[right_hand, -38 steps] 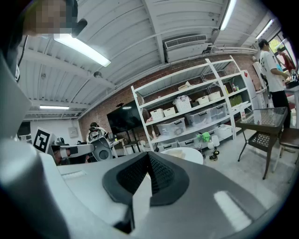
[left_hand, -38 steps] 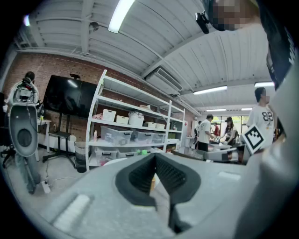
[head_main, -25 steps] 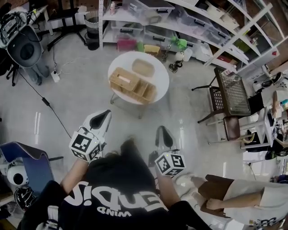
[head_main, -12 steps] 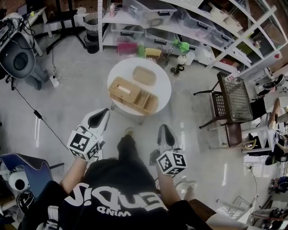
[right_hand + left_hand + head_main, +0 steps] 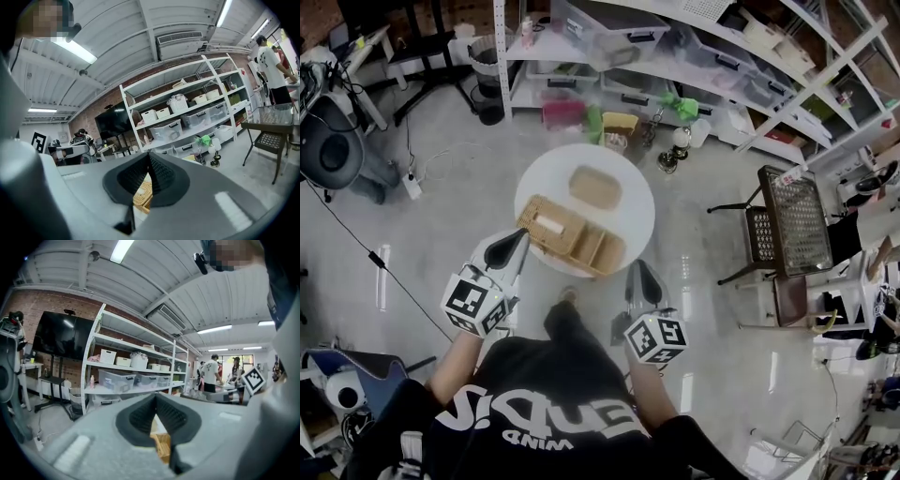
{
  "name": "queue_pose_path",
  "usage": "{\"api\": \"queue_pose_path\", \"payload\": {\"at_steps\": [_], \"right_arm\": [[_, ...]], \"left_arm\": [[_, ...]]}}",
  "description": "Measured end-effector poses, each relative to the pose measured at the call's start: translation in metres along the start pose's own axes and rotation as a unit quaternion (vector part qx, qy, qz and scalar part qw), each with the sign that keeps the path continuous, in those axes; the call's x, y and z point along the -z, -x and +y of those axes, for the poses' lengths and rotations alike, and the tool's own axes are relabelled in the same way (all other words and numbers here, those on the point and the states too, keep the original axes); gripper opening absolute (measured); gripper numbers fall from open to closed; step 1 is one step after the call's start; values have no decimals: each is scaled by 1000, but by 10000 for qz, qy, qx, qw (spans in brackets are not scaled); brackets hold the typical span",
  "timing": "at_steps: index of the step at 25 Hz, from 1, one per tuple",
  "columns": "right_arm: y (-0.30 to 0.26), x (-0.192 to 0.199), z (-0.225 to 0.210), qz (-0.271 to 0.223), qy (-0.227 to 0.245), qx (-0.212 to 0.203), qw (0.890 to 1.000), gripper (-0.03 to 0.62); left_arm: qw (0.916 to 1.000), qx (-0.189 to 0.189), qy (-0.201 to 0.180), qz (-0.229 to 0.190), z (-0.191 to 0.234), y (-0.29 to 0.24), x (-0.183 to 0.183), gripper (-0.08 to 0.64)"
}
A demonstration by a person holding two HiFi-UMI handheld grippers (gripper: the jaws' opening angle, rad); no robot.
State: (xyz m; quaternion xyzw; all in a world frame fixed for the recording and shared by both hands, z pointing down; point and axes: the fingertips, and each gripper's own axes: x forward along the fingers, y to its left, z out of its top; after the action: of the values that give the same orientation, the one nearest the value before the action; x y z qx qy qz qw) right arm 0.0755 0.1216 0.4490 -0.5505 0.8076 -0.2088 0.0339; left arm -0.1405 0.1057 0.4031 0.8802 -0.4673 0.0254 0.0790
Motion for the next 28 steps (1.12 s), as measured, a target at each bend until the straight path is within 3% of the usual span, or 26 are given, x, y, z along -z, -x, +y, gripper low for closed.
{"api": "queue_pose_path", "payload": {"at_steps": [11,19,28], "right_arm": [[-101,-49,-68,100,-23,-135,9999,-2],[-134,-49,-84,206,-106,-194,9995,-2],[-156,-59,-85,135,-155,88,9997,-2]], "left_arm": [[9997,-217,-94,-2,42,-108,-31,0],[9992,-205,-300,176,52,-142,-30,2],[9988,31,-387,296,83,-174,-43,2]]}}
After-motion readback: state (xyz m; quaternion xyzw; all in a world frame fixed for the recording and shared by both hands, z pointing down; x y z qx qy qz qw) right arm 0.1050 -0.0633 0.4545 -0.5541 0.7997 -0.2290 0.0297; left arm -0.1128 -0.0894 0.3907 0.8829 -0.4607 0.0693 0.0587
